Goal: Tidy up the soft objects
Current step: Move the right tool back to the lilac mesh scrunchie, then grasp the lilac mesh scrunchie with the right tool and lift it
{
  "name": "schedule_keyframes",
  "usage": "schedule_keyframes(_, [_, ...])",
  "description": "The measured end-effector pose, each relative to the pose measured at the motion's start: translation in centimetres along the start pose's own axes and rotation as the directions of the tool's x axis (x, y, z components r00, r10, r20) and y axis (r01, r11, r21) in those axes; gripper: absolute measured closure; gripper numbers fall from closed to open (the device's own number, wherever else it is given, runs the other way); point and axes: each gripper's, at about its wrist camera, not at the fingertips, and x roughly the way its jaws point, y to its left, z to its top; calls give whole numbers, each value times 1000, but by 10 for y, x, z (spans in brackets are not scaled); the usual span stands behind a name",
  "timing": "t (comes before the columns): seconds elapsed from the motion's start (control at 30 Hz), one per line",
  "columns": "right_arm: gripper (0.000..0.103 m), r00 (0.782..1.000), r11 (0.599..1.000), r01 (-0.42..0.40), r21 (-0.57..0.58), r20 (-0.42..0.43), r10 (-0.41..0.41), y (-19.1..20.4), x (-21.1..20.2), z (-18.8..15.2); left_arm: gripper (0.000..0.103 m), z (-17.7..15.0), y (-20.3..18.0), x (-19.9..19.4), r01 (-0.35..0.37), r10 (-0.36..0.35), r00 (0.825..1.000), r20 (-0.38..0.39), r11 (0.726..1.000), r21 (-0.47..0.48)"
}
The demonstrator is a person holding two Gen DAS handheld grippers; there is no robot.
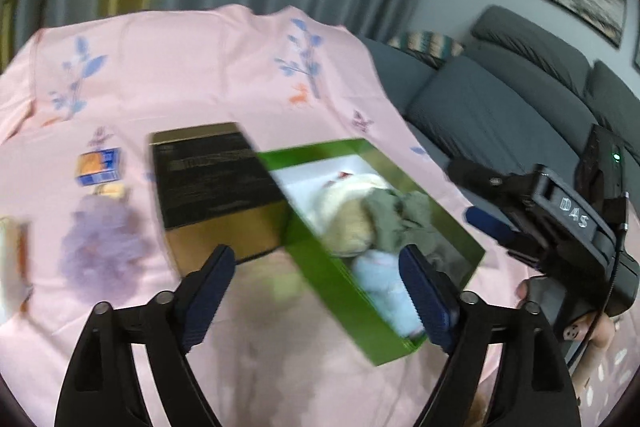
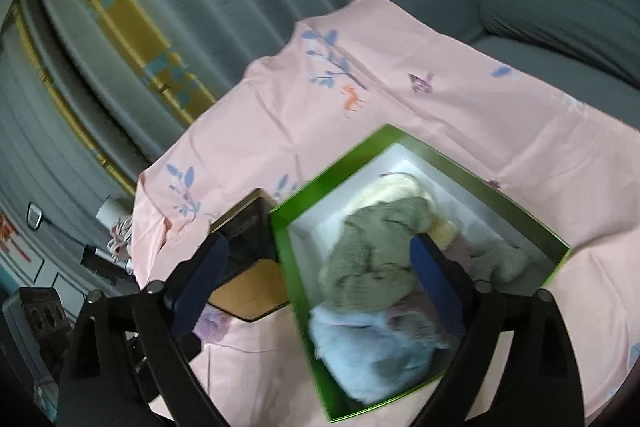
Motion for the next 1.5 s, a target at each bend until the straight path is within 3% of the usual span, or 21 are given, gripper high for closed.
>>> schedule_keyframes(0.17, [4, 1000, 995, -29, -100, 8, 30, 36, -2, -9, 17, -15, 46, -38, -102, 105, 993, 47, 993, -65])
schedule_keyframes(0.23, [3, 999, 990, -49, -131, 2, 49, 48, -2, -13, 17, -24, 74, -54, -180, 188, 979, 72, 977, -114])
schedule_keyframes(0.3, [3, 997, 985, -75, -154, -11, 74, 61, 1, -18, 17, -35, 100, -64, -279, 295, 950, 100, 948, -151])
schedule_keyframes(0.37, [3, 996, 980, -92, -176, -36, 87, 73, 7, -25, 17, -50, 131, -68, -360, 377, 924, 68, 914, -186])
schedule_keyframes(0.5, [3, 992, 965, -104, -239, -94, 83, 102, 27, -43, 17, -84, 193, -74, -388, 398, 917, -13, 886, -255])
schedule_keyframes(0.6, [3, 984, 953, -128, -276, -158, 87, 124, 50, -60, 17, -105, 224, -77, -421, 447, 895, -11, 834, -356])
schedule_keyframes(0.67, [3, 975, 944, -146, -295, -206, 87, 139, 68, -75, 17, -119, 238, -80, -389, 428, 904, 3, 825, -409])
schedule_keyframes(0.73, [4, 963, 935, -165, -313, -256, 84, 153, 89, -95, 17, -125, 248, -79, -338, 377, 926, -4, 826, -452])
schedule_keyframes(0.83, [7, 949, 912, -161, -378, -314, 38, 174, 120, -121, 17, -125, 249, -79, -308, 344, 939, -6, 832, -461])
schedule_keyframes(0.93, [10, 944, 888, -139, -437, -329, -14, 192, 148, -138, 17, -124, 247, -81, -318, 358, 934, 4, 834, -451])
schedule_keyframes(1.03, [11, 925, 883, -155, -442, -380, -28, 200, 176, -151, 17, -122, 247, -77, -351, 374, 927, -30, 836, -423])
schedule_keyframes(1.17, [20, 943, 829, -54, -557, -300, -140, 209, 200, -175, 17, -126, 251, -77, -362, 375, 925, -55, 831, -422])
schedule_keyframes(1.23, [25, 937, 820, -55, -569, -312, -154, 208, 210, -180, 17, -127, 254, -76, -362, 373, 926, -62, 827, -430])
schedule_keyframes(1.3, [52, 926, 825, -52, -562, -335, -171, 204, 220, -181, 17, -127, 256, -76, -370, 381, 922, -62, 824, -428])
schedule_keyframes(1.33, [58, 928, 826, -44, -561, -330, -175, 203, 220, -181, 17, -127, 257, -76, -373, 385, 921, -62, 823, -428])
schedule_keyframes(1.4, [90, 929, 835, -66, -546, -338, -148, 200, 217, -176, 17, -128, 259, -75, -375, 386, 920, -66, 818, -436])
schedule_keyframes(1.5, [92, 913, 843, -109, -526, -388, -124, 199, 211, -174, 17, -129, 262, -76, -366, 378, 923, -67, 812, -454])
